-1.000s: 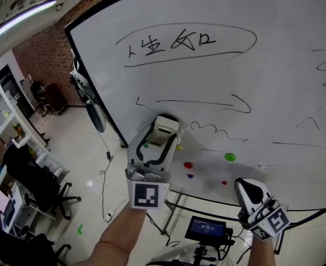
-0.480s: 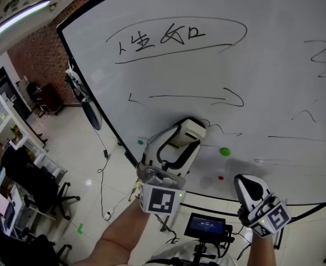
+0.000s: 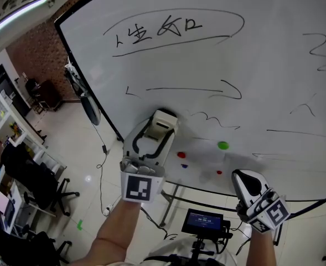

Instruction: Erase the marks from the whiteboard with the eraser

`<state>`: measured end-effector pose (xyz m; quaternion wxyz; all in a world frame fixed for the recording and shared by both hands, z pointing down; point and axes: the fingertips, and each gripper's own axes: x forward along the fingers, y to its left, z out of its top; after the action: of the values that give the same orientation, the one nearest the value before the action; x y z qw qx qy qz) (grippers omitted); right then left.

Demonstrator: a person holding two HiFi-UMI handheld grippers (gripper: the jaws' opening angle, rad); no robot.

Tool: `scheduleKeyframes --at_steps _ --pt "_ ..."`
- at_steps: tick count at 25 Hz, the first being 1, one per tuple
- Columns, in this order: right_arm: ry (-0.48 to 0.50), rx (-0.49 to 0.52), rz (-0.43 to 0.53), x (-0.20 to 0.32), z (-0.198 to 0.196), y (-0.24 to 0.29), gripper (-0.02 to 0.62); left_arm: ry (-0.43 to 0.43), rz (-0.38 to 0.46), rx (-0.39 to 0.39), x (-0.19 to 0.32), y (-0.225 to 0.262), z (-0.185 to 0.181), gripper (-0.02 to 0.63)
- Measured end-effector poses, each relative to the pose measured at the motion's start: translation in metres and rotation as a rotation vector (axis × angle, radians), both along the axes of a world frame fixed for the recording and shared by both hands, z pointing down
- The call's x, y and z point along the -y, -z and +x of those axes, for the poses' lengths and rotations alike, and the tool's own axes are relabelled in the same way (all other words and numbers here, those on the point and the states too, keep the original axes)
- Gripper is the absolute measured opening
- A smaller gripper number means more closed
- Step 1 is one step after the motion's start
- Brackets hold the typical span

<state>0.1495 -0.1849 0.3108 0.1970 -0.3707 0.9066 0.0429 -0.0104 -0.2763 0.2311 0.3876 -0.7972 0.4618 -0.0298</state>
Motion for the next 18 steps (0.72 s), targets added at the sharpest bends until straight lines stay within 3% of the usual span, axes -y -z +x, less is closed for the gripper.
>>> scheduleKeyframes --at_steps 3,6,9,12,18 --pt "0.001 0.037 0.015 -0.001 0.002 0.009 0.011 0.052 0.017 -0.064 0.004 0.016 -0.013 0.272" --pt "-0.007 0.030 -0.001 -0.002 0.006 0.003 0.011 0.011 0.053 -0.058 -0.004 0.023 0.011 0.272" --pt "-0.023 -0.044 -0.034 -0.002 0.012 -0.019 0.011 -0.025 0.077 0.042 -0.014 0.016 0.049 0.273" --pt "-0.046 -0.043 -0.026 -0.003 0.018 -0.017 0.011 -0.014 0.126 0.163 -0.021 0.009 0.071 0.273" --pt "-0.032 -0.047 -0.042 -0.003 0.019 -0.021 0.011 -0.072 0.037 0.240 -0.021 -0.014 0.072 0.273"
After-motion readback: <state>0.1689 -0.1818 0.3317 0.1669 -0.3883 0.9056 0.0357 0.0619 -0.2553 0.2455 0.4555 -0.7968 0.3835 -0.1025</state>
